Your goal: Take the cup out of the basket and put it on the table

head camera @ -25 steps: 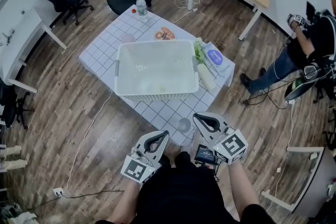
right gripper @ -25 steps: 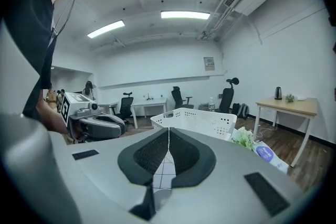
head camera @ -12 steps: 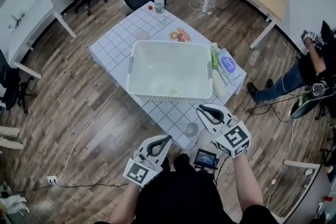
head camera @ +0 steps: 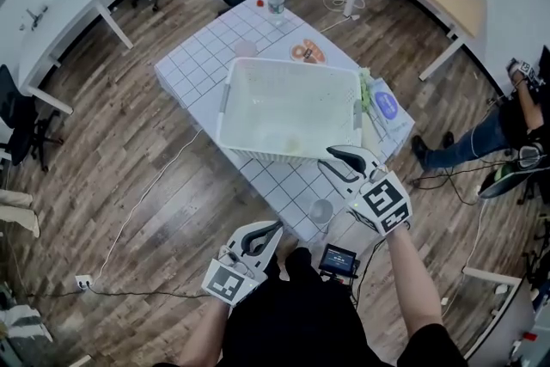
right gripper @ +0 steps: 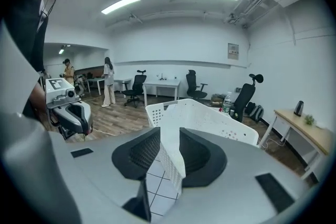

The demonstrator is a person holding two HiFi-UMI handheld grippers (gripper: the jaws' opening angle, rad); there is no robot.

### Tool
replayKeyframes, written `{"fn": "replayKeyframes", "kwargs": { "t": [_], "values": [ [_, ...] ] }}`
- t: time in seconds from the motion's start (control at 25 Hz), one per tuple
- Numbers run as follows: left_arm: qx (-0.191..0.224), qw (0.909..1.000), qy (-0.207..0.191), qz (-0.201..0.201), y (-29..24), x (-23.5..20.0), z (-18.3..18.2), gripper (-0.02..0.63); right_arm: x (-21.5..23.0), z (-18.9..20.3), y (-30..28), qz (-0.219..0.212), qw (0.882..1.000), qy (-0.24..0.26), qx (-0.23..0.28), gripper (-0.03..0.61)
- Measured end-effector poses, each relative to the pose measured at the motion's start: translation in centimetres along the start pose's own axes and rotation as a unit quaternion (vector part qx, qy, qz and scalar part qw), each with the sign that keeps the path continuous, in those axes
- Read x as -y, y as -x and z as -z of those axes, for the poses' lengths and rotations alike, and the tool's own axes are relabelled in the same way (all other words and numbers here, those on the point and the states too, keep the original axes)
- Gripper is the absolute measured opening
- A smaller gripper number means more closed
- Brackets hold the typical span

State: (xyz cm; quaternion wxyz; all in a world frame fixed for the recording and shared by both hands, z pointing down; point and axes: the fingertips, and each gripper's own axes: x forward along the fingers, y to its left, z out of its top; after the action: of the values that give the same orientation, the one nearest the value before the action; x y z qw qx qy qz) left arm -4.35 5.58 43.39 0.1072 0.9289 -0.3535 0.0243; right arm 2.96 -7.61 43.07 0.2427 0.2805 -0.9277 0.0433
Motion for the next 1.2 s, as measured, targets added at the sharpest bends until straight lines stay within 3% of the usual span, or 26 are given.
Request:
{"fn": "replayKeyframes", "kwargs": {
  "t": [0.64, 1.2],
  "values": [
    [-0.009, 0.9999, 0.013, -0.007, -0.2, -1.4, 0.7, 0.008, 4.4, 0.4, -7.3, -0.052, 0.990, 0.056, -0.121, 0.181],
    [-0.017, 0.9993, 0.028, -0.020, -0.4, -2.4, 1.4, 0.008, 6.2, 5.1, -13.1, -0.124, 0.949, 0.112, -0.266, 0.198]
  ]
}}
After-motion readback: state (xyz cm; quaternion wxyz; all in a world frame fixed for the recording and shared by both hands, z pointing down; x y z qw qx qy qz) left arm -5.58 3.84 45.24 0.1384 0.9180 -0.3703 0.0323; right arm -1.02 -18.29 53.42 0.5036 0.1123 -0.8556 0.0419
